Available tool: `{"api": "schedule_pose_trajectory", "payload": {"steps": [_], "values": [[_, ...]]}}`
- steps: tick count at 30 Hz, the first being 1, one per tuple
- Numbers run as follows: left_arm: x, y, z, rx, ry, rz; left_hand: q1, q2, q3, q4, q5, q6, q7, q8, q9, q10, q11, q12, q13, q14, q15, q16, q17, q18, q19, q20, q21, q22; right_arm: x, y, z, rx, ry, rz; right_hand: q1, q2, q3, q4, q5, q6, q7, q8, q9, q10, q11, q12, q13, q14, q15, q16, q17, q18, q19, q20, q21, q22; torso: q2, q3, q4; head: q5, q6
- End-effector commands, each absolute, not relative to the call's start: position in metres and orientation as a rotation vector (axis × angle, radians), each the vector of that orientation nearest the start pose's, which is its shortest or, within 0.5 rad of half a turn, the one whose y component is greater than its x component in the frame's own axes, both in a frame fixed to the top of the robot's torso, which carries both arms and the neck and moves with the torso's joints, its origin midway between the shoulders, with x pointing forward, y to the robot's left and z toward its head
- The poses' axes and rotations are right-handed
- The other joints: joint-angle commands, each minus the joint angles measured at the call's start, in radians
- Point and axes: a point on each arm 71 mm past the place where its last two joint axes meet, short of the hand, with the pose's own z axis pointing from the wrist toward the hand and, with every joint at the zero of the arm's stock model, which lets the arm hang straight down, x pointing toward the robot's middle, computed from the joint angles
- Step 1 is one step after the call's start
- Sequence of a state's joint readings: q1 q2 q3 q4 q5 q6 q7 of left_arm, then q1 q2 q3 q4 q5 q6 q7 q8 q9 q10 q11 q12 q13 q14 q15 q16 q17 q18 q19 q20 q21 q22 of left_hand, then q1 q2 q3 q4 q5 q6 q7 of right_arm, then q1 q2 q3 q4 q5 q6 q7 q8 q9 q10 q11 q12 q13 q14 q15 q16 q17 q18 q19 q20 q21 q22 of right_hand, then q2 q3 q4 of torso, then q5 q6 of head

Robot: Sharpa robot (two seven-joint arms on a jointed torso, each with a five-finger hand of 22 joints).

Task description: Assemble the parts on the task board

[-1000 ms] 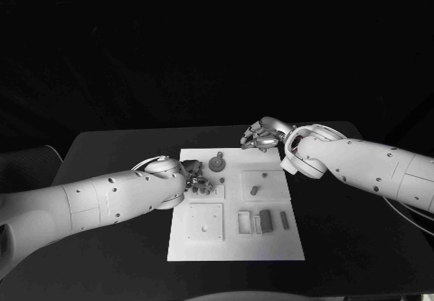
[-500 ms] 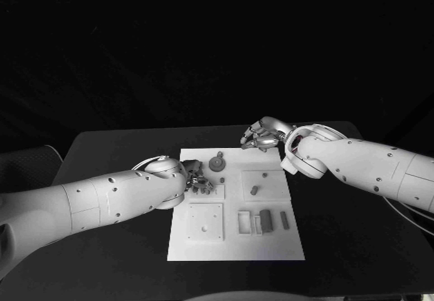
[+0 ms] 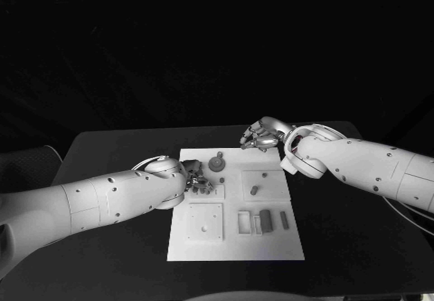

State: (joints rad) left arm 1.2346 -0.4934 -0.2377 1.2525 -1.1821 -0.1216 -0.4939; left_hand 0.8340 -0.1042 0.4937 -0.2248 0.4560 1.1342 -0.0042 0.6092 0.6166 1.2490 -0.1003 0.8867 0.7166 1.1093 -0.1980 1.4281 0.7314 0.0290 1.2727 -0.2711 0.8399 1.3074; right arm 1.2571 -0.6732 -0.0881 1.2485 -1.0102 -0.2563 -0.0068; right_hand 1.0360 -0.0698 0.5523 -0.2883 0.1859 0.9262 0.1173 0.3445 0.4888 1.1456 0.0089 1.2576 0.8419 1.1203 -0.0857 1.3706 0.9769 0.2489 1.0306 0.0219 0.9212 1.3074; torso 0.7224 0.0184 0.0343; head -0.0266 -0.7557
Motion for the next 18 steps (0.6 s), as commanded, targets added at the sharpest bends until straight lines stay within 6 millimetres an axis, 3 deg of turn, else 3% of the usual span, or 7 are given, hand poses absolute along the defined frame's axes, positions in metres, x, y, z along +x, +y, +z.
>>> {"api": "schedule_pose_trajectory", "payload": {"steps": [1, 18], "values": [[0.5017, 0.1209, -0.2716, -0.046, 2.165, -0.363, 0.076, 0.066, 0.034, -0.035, 0.005, -0.003, 0.004, 0.003, -0.001, -0.003, -0.004, 0.005, -0.001, 0.002, -0.007, 0.006, -0.001, 0.059, 0.004, -0.002, 0.004, 0.019, 0.5379, -0.1937, -0.1936, 0.196, 1.787, 0.821, -0.010, 0.002, -0.001, 0.005, 0.006, 0.001, 0.005, -0.005, 0.001, -0.006, 0.001, -0.004, 0.002, 0.000, -0.007, -0.001, -0.002, 0.013, 0.000, 0.002, -0.006, 0.010, 0.000, -0.0001, 0.0001, 0.000, -0.001], [0.5010, 0.1194, -0.2685, -0.055, 2.123, -0.395, 0.092, 0.073, 0.036, -0.044, 0.007, 0.001, 0.003, 0.006, -0.001, 0.001, -0.004, 0.007, -0.002, 0.005, -0.007, 0.008, -0.001, 0.058, 0.006, -0.002, 0.007, 0.019, 0.5380, -0.1937, -0.1942, 0.196, 1.788, 0.822, -0.012, 0.002, -0.001, 0.006, 0.007, 0.001, 0.005, -0.005, 0.002, -0.006, 0.001, -0.004, 0.002, 0.000, -0.007, -0.001, -0.002, 0.013, 0.000, 0.002, -0.006, 0.010, 0.000, 0.0003, 0.0003, 0.000, -0.003]]}}
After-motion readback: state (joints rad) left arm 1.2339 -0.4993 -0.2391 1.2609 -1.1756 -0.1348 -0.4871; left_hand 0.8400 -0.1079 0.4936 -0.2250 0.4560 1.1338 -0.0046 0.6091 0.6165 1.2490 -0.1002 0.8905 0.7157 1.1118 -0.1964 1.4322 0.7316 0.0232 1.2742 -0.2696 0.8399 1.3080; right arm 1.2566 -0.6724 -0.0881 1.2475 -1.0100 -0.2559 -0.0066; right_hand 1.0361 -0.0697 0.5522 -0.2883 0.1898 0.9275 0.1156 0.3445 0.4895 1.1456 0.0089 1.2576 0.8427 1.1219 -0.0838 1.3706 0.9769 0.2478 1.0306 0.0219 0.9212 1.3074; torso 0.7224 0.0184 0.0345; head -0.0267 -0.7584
